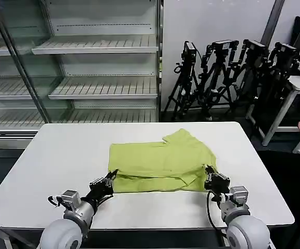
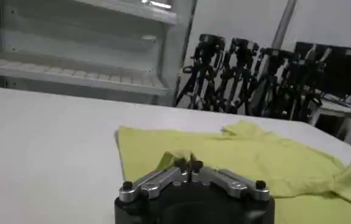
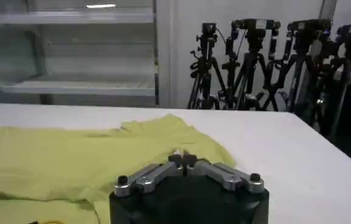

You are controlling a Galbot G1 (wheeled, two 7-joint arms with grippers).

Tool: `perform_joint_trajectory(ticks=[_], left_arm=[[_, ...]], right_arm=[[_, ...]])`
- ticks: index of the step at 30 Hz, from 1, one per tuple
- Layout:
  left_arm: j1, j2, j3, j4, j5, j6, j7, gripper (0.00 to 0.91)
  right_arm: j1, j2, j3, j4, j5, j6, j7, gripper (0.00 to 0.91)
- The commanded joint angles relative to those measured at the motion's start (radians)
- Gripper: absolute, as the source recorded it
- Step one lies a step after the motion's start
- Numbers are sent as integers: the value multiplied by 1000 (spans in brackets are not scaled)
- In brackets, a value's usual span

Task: Fold and organize the clothes.

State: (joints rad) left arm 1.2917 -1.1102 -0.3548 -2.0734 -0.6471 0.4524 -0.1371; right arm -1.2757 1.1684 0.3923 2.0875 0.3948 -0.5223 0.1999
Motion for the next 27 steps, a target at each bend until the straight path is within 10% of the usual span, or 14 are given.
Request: perform_joint_trajectory(ticks=[1,24,25,27], left_arm=[[-22,4,23,28,6,4,-3,907],[194,-80,-39,-94,23,-17,-66,907],[186,-80,-37,-85,23,-16,-68,877],[166,-77,-36,-62,21,-15,-72,131]], right_arm=[[30,-1,-11,-44,-3,-20,-3,907],[-230,-19,166,86,-31,29,4,907],[-229,-19,167,79,-22,14,11,907],[-219,-14,170,64,-4,-17,27,907]])
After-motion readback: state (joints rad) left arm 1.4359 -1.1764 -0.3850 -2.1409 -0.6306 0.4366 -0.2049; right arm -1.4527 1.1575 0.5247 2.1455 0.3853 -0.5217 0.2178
